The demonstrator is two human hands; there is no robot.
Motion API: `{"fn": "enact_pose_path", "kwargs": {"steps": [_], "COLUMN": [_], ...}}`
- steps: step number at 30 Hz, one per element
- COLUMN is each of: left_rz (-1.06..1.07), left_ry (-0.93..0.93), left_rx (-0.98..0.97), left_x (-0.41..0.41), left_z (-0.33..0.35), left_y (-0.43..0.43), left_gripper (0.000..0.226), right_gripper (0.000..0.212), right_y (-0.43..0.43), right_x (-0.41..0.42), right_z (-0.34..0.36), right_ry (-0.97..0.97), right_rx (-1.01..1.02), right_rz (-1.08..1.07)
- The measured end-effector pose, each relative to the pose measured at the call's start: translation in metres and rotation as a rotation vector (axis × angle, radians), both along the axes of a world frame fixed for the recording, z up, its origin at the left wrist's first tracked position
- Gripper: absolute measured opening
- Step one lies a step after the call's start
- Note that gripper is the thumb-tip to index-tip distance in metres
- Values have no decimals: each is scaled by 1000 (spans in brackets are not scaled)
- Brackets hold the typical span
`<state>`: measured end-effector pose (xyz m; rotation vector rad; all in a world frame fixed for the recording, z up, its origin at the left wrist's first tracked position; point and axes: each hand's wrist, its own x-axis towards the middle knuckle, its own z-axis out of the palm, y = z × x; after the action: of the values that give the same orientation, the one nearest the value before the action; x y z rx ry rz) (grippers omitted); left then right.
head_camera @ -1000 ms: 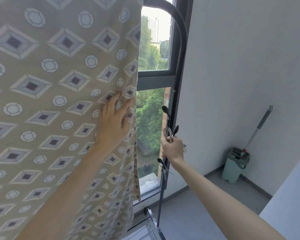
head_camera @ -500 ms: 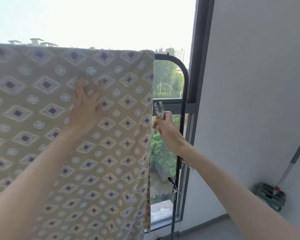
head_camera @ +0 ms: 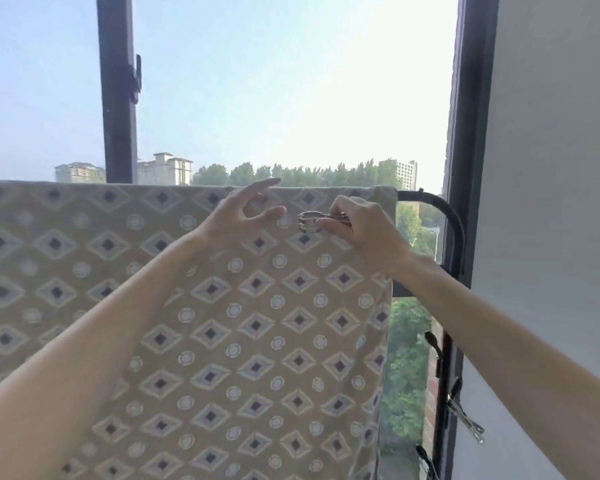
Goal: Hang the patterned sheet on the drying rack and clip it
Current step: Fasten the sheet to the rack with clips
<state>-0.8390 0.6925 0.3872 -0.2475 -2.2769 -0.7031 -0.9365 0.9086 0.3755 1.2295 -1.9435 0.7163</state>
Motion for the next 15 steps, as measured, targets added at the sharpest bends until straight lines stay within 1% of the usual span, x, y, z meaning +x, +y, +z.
{"fn": "enact_pose_path", "kwargs": {"steps": [2, 4, 6, 9, 11, 13, 15], "left_rz": [-84, -136, -178, -222, -247, -231, -234], "left_ry": [-25, 17, 69, 133, 163, 166, 152], "left_rx": [-51, -112, -130, -147, -137, -133, -124], "left_x": [6, 3, -1, -8, -13, -20, -26], "left_z": [9, 14, 16, 15, 12, 8, 4], "left_y": [-2, -10, -19, -28, -30, -34, -37], "left_gripper": [53, 42, 36, 31, 31, 32, 28], "right_gripper": [45, 39, 36, 28, 27, 26, 25], "right_y": [-14, -26, -35, -47, -54, -59, -64], "right_x": [0, 0, 1, 2, 2, 1, 0], "right_z": [14, 23, 29, 33, 33, 31, 30], "right_ry": [40, 35, 19, 59, 83, 68, 42], "right_rx": [77, 105, 124, 165, 127, 58, 6], "right_rz": [-50, -43, -26, -58, -49, -4, -1]}}
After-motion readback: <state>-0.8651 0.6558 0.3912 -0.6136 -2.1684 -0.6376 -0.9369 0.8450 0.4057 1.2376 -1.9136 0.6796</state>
